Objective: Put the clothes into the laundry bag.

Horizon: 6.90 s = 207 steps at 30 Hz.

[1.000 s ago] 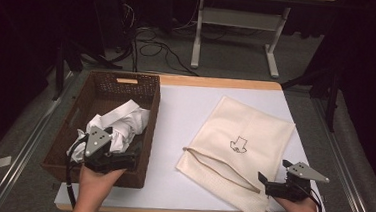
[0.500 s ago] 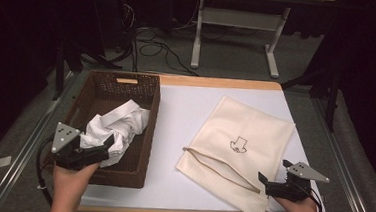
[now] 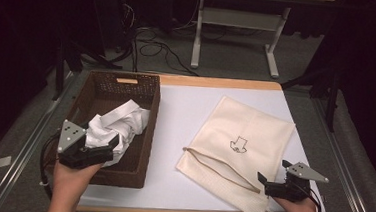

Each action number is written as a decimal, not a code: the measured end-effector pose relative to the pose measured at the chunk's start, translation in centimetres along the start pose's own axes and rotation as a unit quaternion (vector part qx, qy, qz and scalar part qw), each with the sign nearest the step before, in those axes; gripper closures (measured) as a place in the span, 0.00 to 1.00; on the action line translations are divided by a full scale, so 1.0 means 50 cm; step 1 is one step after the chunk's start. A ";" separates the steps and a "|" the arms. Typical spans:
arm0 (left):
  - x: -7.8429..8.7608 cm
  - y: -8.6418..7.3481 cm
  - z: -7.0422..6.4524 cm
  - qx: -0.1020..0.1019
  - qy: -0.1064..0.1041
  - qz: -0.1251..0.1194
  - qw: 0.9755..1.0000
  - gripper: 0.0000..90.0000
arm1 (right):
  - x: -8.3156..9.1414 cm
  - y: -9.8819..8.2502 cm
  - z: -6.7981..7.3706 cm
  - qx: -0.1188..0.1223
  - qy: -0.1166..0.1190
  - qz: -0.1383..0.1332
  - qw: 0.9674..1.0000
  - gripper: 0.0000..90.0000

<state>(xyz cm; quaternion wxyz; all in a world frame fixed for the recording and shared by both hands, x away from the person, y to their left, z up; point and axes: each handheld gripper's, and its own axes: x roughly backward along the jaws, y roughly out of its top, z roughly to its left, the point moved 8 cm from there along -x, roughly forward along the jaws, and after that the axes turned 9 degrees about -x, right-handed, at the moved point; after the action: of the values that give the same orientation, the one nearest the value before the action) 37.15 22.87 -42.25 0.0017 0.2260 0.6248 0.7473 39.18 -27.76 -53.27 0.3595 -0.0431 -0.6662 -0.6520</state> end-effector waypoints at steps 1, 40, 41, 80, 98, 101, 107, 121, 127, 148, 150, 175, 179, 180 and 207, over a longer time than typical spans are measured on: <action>-0.005 0.008 -0.001 0.003 0.000 -0.004 1.000 0.01 | 0.001 0.000 0.000 0.000 0.000 -0.001 1.000 0.00; -0.236 -0.158 0.107 0.041 -0.051 0.378 0.924 0.00 | -0.001 -0.002 -0.006 0.000 0.002 0.003 1.000 0.00; -0.238 -0.164 0.107 0.044 -0.052 0.387 0.920 0.00 | -0.001 -0.002 -0.005 0.001 0.003 0.002 1.000 0.00; -0.224 -0.178 0.061 0.016 -0.079 0.429 0.900 0.78 | -0.003 -0.003 -0.001 0.002 0.004 0.004 1.000 0.00; -0.170 -0.066 0.067 0.053 -0.053 0.157 0.985 0.80 | -0.003 0.000 0.003 0.005 0.006 -0.008 1.000 0.00; -0.162 -0.057 0.065 0.043 -0.048 0.134 0.989 0.80 | -0.003 0.001 0.003 0.004 0.005 -0.009 1.000 0.00; -0.140 -0.039 0.072 0.050 -0.038 0.077 0.995 0.80 | -0.002 0.002 0.002 0.008 0.001 -0.014 1.000 0.01; -0.095 -0.007 0.093 0.063 -0.015 -0.031 0.997 0.80 | -0.004 0.002 0.002 0.011 -0.006 -0.027 1.000 0.01; -0.069 0.009 0.095 0.049 0.006 -0.085 0.995 0.80 | -0.004 0.002 0.006 0.018 -0.008 -0.029 0.999 0.01; 0.000 0.085 0.073 0.009 0.046 -0.192 0.980 0.80 | 0.004 0.008 -0.002 0.015 -0.010 -0.038 0.999 0.01; 0.010 0.101 0.066 0.005 0.047 -0.205 0.978 0.80 | 0.004 0.009 -0.001 0.014 -0.008 -0.039 0.999 0.01; 0.054 0.206 0.016 -0.008 0.041 -0.263 0.964 0.80 | 0.009 0.013 0.000 0.015 -0.008 -0.046 0.999 0.01; 0.053 0.223 0.004 -0.017 0.035 -0.264 0.964 0.80 | 0.008 0.013 0.001 0.015 -0.006 -0.045 0.999 0.01; 0.051 0.226 0.000 -0.018 0.033 -0.265 0.964 0.80 | 0.008 0.013 0.001 0.015 -0.006 -0.045 0.999 0.01; -0.026 0.323 -0.205 -0.050 -0.064 -0.283 0.956 0.80 | 0.012 0.017 0.003 0.013 -0.003 -0.051 0.999 0.01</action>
<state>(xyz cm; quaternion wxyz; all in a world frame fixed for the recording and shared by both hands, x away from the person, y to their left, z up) 39.37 9.41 -28.77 0.2646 0.0871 0.6237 0.7304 39.11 -27.76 -52.23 0.3244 -0.0065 -0.6771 -0.6605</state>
